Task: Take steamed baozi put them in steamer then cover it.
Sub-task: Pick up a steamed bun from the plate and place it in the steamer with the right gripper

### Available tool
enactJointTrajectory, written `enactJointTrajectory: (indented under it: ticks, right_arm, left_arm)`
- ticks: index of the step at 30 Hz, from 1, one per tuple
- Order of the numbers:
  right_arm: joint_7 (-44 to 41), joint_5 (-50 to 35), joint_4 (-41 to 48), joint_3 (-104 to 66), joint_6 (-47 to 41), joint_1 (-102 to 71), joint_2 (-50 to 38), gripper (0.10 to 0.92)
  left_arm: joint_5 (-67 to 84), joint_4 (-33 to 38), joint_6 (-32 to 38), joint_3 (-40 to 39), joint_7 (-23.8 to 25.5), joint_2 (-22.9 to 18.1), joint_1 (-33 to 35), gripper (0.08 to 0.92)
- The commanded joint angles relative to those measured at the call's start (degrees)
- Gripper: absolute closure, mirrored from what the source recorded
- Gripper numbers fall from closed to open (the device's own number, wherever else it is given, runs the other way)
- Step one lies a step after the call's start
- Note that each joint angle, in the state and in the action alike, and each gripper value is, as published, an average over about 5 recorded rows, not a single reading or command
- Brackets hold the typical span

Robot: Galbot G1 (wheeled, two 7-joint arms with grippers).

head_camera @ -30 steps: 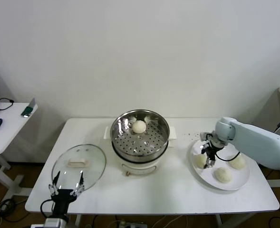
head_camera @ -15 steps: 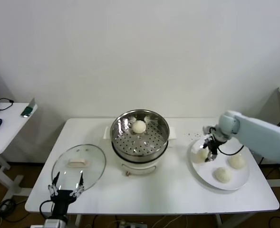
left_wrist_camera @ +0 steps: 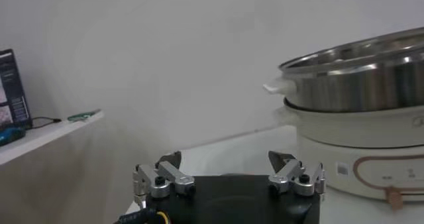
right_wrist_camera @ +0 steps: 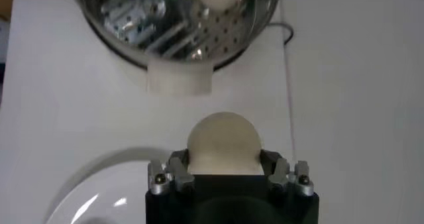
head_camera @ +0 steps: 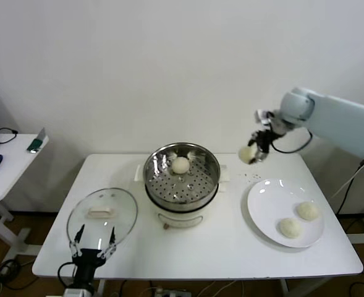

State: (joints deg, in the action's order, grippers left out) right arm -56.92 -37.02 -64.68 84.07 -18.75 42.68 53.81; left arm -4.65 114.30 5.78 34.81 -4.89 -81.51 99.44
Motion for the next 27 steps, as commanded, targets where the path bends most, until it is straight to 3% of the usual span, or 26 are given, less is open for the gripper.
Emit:
enactJointTrajectory:
  ticks: [1,11,27]
  right_arm:
    - [3.10,-8.10,-0.24,-1.14,-3.27,2.22,11.36,0.330]
    - [5.66,-6.37,2.22,-3.56,-5.45,-7.33,21.08,0.330]
    - [5.96,-3.39,7.83,-3.64,-4.78,-13.82,27.19,0.330]
  left_arm:
    - [-0.35,0.36,0.17,-0.20,-0.03,0.03,0.43,0.177]
    - [-0.73,0.92,-0.46,0.21,-0.17,-0.30,-0.61,0.177]
    - [-0.86,0.15,-0.16,0.27,-0.14,-0.19,-1.09,0.177]
